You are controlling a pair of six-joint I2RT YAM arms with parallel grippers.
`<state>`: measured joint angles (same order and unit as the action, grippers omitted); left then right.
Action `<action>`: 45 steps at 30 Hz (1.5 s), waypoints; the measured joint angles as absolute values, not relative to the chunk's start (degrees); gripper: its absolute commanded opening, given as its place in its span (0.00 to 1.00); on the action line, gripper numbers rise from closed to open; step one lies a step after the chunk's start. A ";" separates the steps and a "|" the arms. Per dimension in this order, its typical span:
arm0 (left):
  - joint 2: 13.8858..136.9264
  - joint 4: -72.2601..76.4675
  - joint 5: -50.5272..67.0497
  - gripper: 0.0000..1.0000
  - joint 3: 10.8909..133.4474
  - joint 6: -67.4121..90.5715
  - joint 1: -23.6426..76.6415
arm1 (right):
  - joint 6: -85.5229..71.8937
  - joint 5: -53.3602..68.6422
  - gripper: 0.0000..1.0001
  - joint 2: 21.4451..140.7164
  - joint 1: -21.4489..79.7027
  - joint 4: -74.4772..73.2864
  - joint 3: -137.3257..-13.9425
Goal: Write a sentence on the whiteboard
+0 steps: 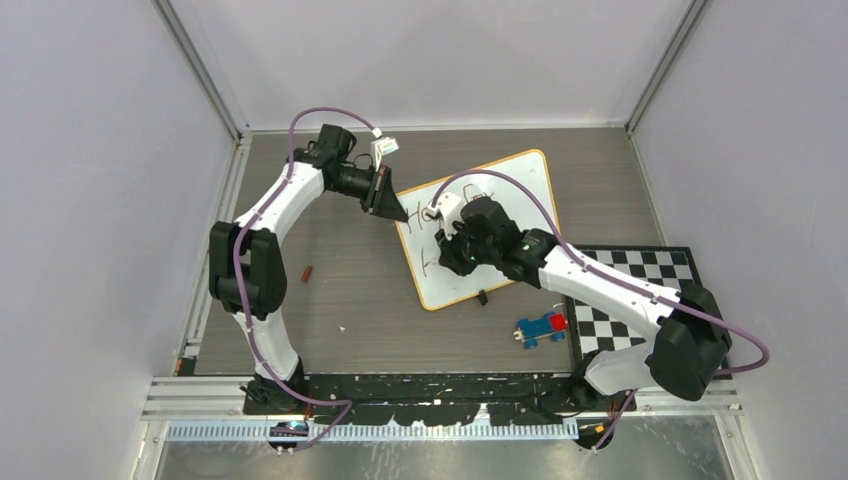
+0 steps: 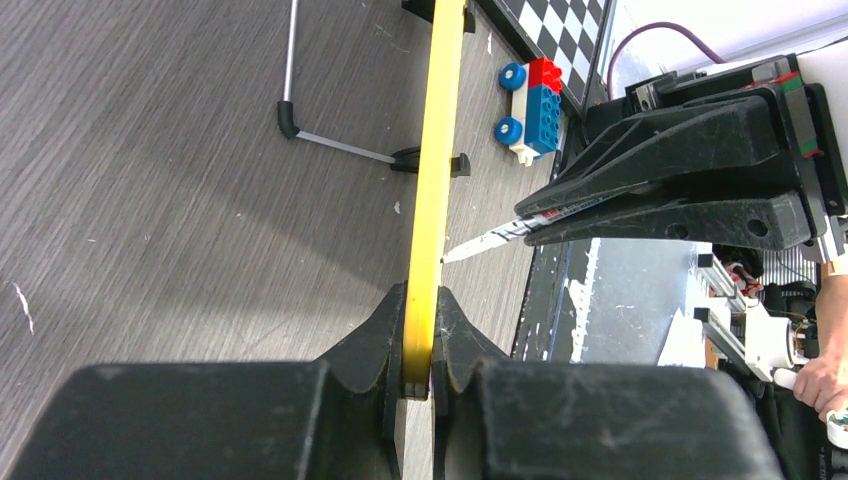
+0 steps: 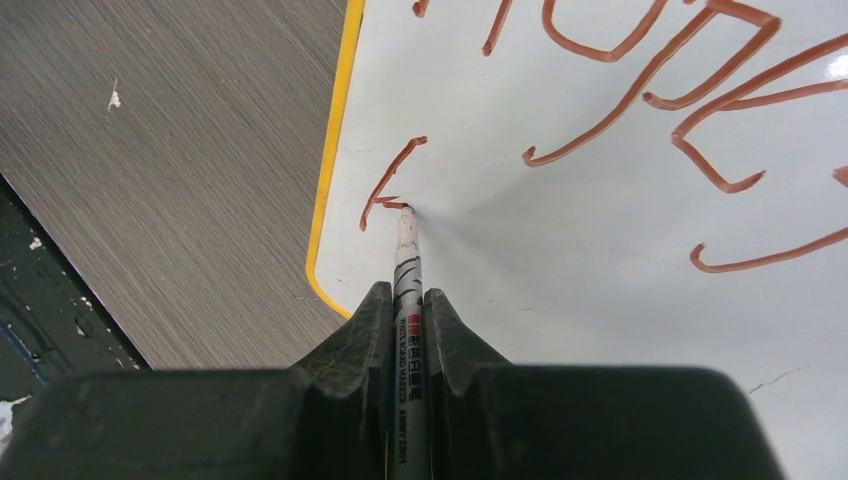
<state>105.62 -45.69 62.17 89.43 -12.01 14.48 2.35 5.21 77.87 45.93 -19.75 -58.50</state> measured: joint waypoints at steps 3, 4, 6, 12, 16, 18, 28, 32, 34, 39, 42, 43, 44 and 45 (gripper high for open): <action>105.62 -45.69 62.17 0.00 89.43 -12.01 14.48 | 2.26 5.19 0.00 77.49 45.54 -19.79 -58.50; 105.62 -45.69 62.17 0.00 89.43 -12.01 14.48 | 2.26 5.19 0.00 77.47 45.47 -19.84 -58.50; 105.62 -45.69 62.17 0.00 89.43 -12.01 14.48 | 2.26 5.30 0.00 77.47 45.41 -19.88 -58.48; 105.62 -45.71 62.17 0.00 89.43 -12.01 14.48 | 2.46 6.70 0.00 77.47 45.30 -20.99 -57.56; 105.62 -45.71 62.17 0.00 89.43 -12.01 14.48 | 2.70 7.20 0.00 77.52 45.32 -22.48 -56.80; 105.62 -45.71 62.17 0.00 89.43 -12.01 14.48 | 2.76 7.33 0.00 77.52 45.32 -22.79 -56.73; 105.62 -45.74 62.22 0.00 89.43 -12.01 14.48 | 2.81 7.29 0.00 74.26 45.12 -24.05 -56.73; 105.62 -45.74 62.22 0.00 89.43 -12.01 14.48 | 2.85 5.58 0.00 72.03 44.88 -23.66 -56.75; 105.62 -45.74 62.22 0.00 89.43 -12.01 14.48 | 2.85 4.89 0.00 72.03 44.88 -23.62 -56.75; 105.62 -45.74 62.22 0.00 89.43 -12.01 14.48 | 2.85 3.18 0.00 72.77 44.88 -23.62 -56.86; 105.62 -45.74 62.22 0.00 89.43 -12.01 14.48 | 2.85 2.39 0.00 74.06 44.88 -23.62 -57.23; 105.62 -45.74 62.22 0.00 89.43 -12.01 14.48 | 2.85 2.17 0.00 74.56 44.88 -23.64 -57.49; 105.62 -45.74 62.22 0.00 89.43 -12.01 14.48 | 2.83 2.07 0.00 75.09 44.88 -23.62 -57.78; 105.62 -45.71 62.19 0.00 89.43 -12.01 14.48 | 2.83 2.09 0.00 75.48 44.88 -23.64 -58.08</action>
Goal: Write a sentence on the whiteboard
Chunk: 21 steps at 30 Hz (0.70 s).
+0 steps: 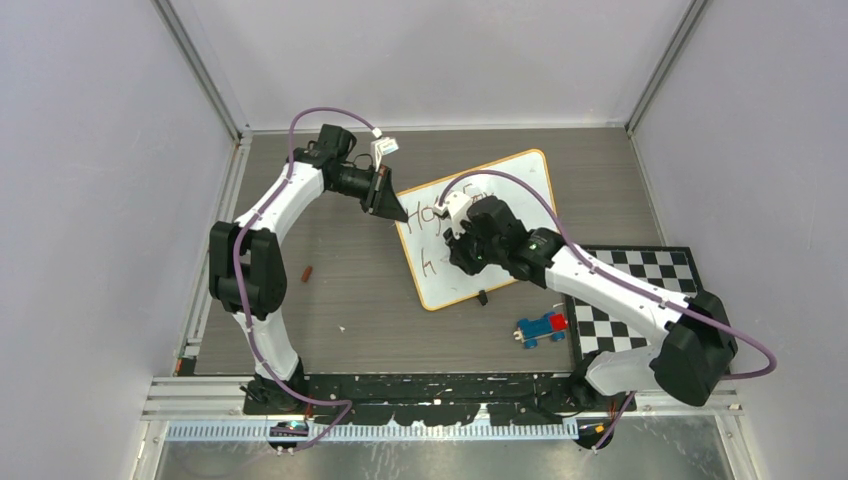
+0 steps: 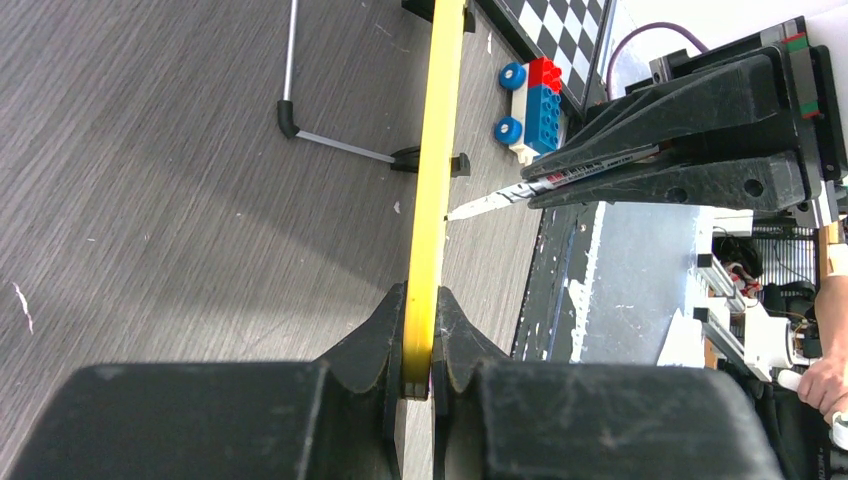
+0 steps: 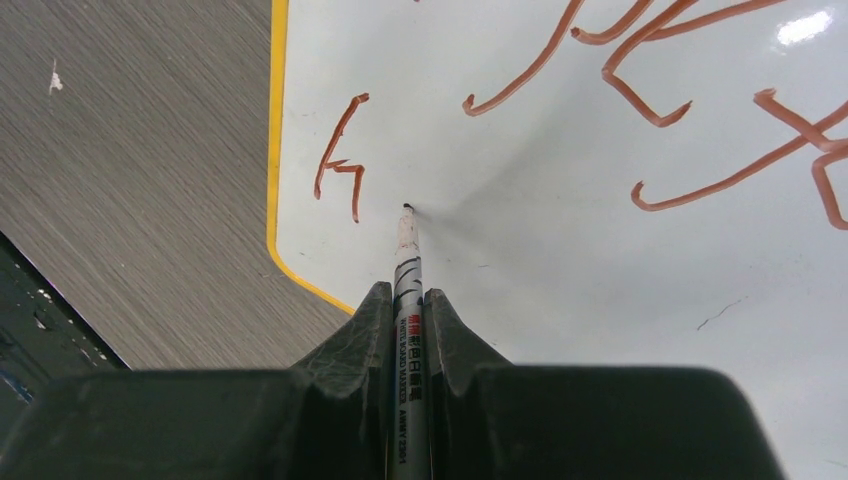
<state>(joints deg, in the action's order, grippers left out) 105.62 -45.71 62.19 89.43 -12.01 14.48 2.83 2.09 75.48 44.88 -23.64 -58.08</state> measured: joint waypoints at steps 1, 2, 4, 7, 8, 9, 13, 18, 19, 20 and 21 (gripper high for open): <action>105.62 -45.74 62.19 0.00 89.43 -12.01 14.48 | 2.76 2.13 0.00 75.81 44.88 -23.70 -58.41; 105.62 -45.74 62.19 0.00 89.43 -12.01 14.48 | 2.74 2.13 0.00 76.05 44.88 -23.68 -58.67; 105.60 -45.74 62.19 0.00 89.43 -12.01 14.48 | 2.68 2.26 0.00 76.51 44.91 -23.64 -59.29; 105.62 -45.74 62.17 0.00 89.43 -12.01 14.48 | 2.66 2.70 0.00 77.06 44.91 -23.62 -59.99; 105.62 -45.74 62.15 0.00 89.43 -12.01 14.48 | 2.66 2.74 0.00 77.17 44.91 -23.64 -60.05; 105.62 -45.74 62.17 0.00 89.43 -12.03 14.48 | 2.66 2.94 0.00 77.28 44.91 -23.64 -60.16; 105.62 -45.74 62.13 0.00 89.43 -12.03 14.48 | 2.66 3.46 0.00 77.60 45.01 -23.66 -60.23; 105.62 -45.74 62.13 0.00 89.43 -12.03 14.48 | 2.70 3.86 0.00 77.62 45.06 -23.64 -59.77; 105.62 -45.74 62.13 0.00 89.43 -12.03 14.48 | 2.72 3.99 0.00 77.62 45.08 -23.66 -59.51; 105.62 -45.74 62.13 0.00 89.43 -12.03 14.48 | 2.76 4.12 0.00 77.62 45.17 -23.81 -59.27; 105.62 -45.74 62.13 0.00 89.43 -12.03 14.48 | 2.83 4.19 0.00 77.62 45.28 -23.92 -59.05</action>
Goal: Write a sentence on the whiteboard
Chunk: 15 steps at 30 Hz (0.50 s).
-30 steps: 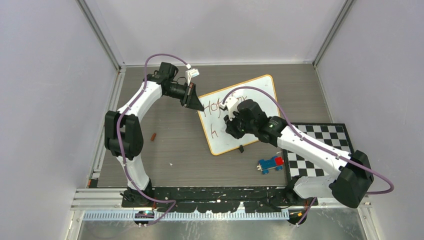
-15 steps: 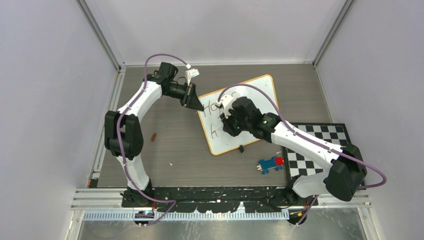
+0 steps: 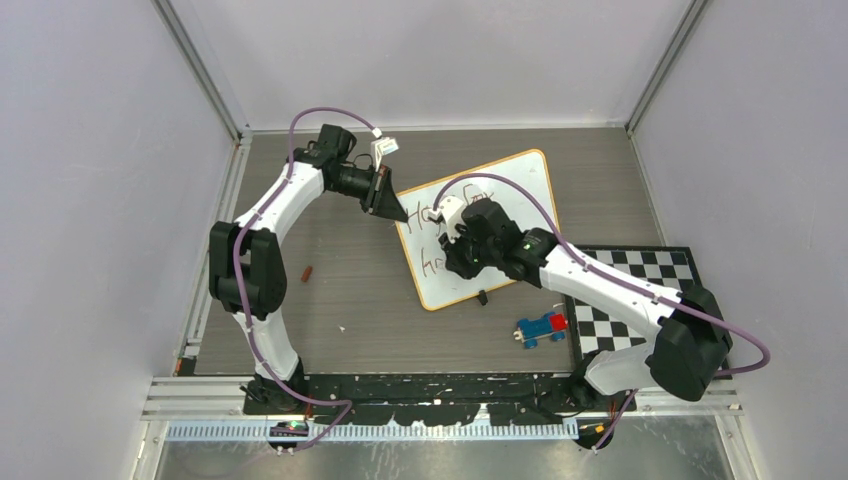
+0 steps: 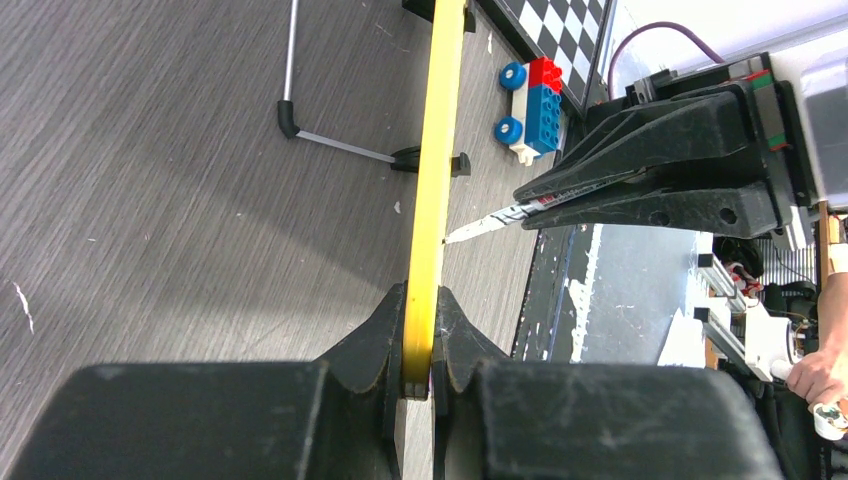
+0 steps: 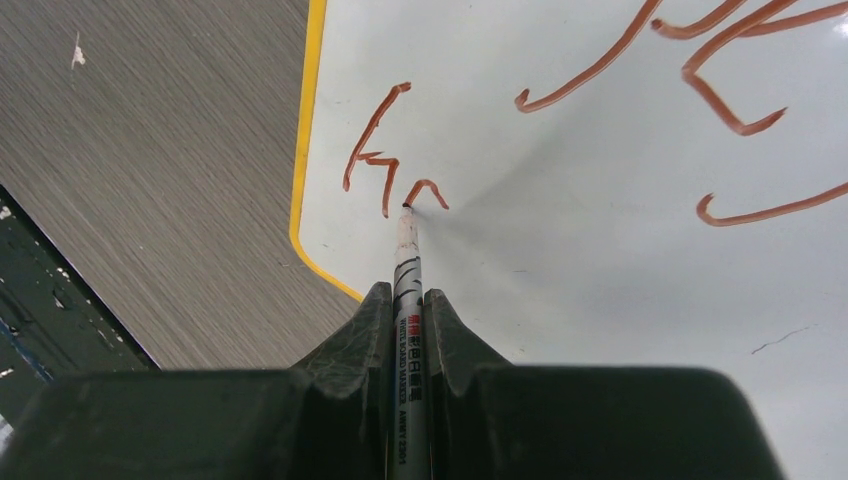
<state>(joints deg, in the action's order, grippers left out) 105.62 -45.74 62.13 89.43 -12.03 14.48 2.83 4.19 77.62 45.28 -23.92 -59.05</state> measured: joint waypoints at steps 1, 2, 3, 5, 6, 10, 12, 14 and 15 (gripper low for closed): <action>105.62 -45.76 62.13 0.00 89.43 -12.03 14.48 | 2.90 4.34 0.00 77.60 45.32 -24.08 -58.78; 105.62 -45.74 62.13 0.00 89.43 -12.03 14.48 | 2.94 4.54 0.00 77.52 45.32 -24.16 -58.48; 105.62 -45.74 62.13 0.00 89.43 -12.03 14.48 | 2.96 4.60 0.00 77.47 45.32 -24.38 -58.26; 105.62 -45.76 62.13 0.00 89.43 -12.03 14.48 | 2.98 4.62 0.00 77.47 45.32 -24.80 -58.11; 105.62 -45.76 62.13 0.00 89.43 -12.03 14.48 | 3.05 4.60 0.00 77.47 45.32 -24.93 -58.08; 105.62 -45.74 62.13 0.00 89.43 -12.03 14.48 | 3.14 4.34 0.00 77.32 45.30 -25.02 -58.08; 105.62 -45.74 62.13 0.00 89.43 -12.03 14.48 | 3.14 4.05 0.00 77.17 45.19 -25.06 -58.08; 105.62 -45.76 62.13 0.00 89.43 -12.03 14.48 | 3.11 3.97 0.00 77.12 45.01 -25.04 -58.08; 105.62 -45.74 62.13 0.00 89.43 -12.03 14.48 | 3.09 3.97 0.00 77.14 44.93 -25.04 -58.08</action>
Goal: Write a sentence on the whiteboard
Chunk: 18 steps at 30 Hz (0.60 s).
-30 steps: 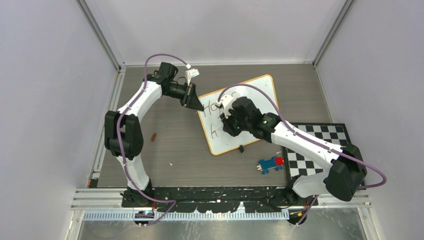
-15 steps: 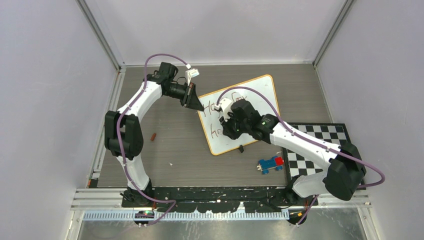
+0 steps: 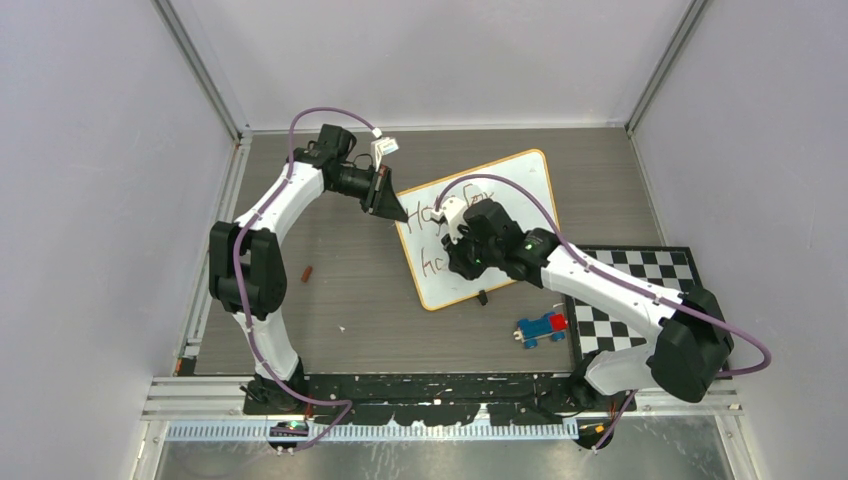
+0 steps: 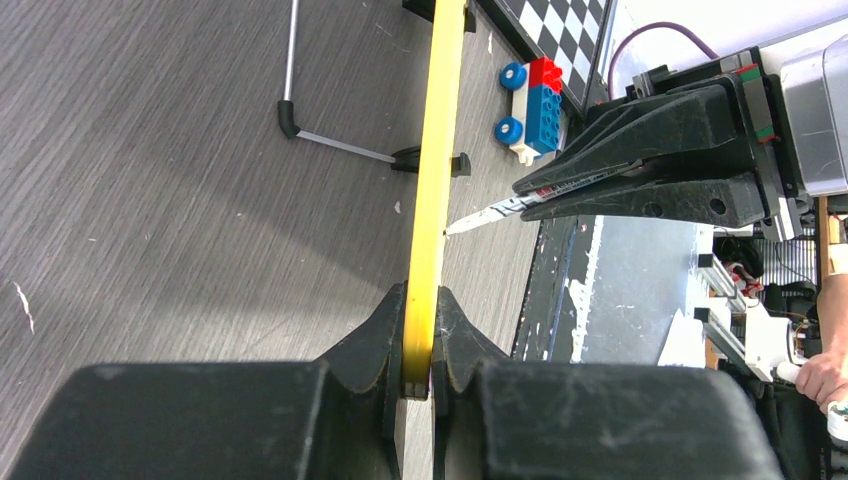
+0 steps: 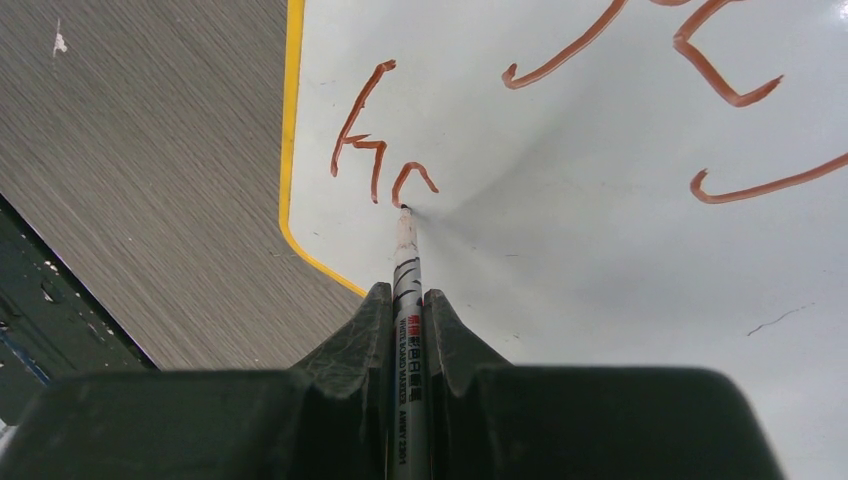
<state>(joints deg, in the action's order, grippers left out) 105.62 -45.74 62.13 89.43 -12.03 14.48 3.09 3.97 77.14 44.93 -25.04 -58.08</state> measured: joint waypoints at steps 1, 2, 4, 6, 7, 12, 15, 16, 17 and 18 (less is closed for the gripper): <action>105.62 -45.74 62.13 0.00 89.43 -12.03 14.48 | 3.07 4.01 0.00 77.14 44.84 -25.06 -58.13; 105.62 -45.74 62.13 0.00 89.43 -12.03 14.48 | 3.05 4.01 0.00 77.12 44.75 -25.12 -58.22; 105.62 -45.74 62.11 0.00 89.43 -12.03 14.48 | 2.92 3.95 0.00 77.14 44.49 -25.19 -58.48; 105.62 -45.74 62.04 0.00 89.43 -12.03 14.48 | 2.85 3.75 0.00 77.12 44.23 -25.32 -58.72; 105.62 -45.74 62.02 0.00 89.43 -12.03 14.48 | 2.83 3.66 0.00 77.12 44.14 -25.39 -58.85; 105.62 -45.74 62.00 0.00 89.43 -12.03 14.48 | 2.63 3.44 0.00 77.10 43.59 -25.50 -59.66; 105.62 -45.74 62.00 0.00 89.43 -12.03 14.48 | 2.48 3.20 0.00 76.95 43.38 -25.43 -59.90; 105.62 -45.74 62.00 0.00 89.43 -12.03 14.48 | 2.44 3.07 0.00 76.86 43.38 -25.41 -59.90; 105.62 -45.74 62.00 0.00 89.43 -12.03 14.48 | 2.42 3.01 0.00 76.84 43.38 -25.39 -59.90; 105.62 -45.76 62.00 0.00 89.43 -12.03 14.48 | 2.42 3.01 0.00 76.84 43.38 -25.39 -59.90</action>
<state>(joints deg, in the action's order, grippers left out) 105.62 -45.76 62.00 89.43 -12.03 14.48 2.42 3.01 76.84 43.38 -25.39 -59.90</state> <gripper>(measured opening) 0.098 0.173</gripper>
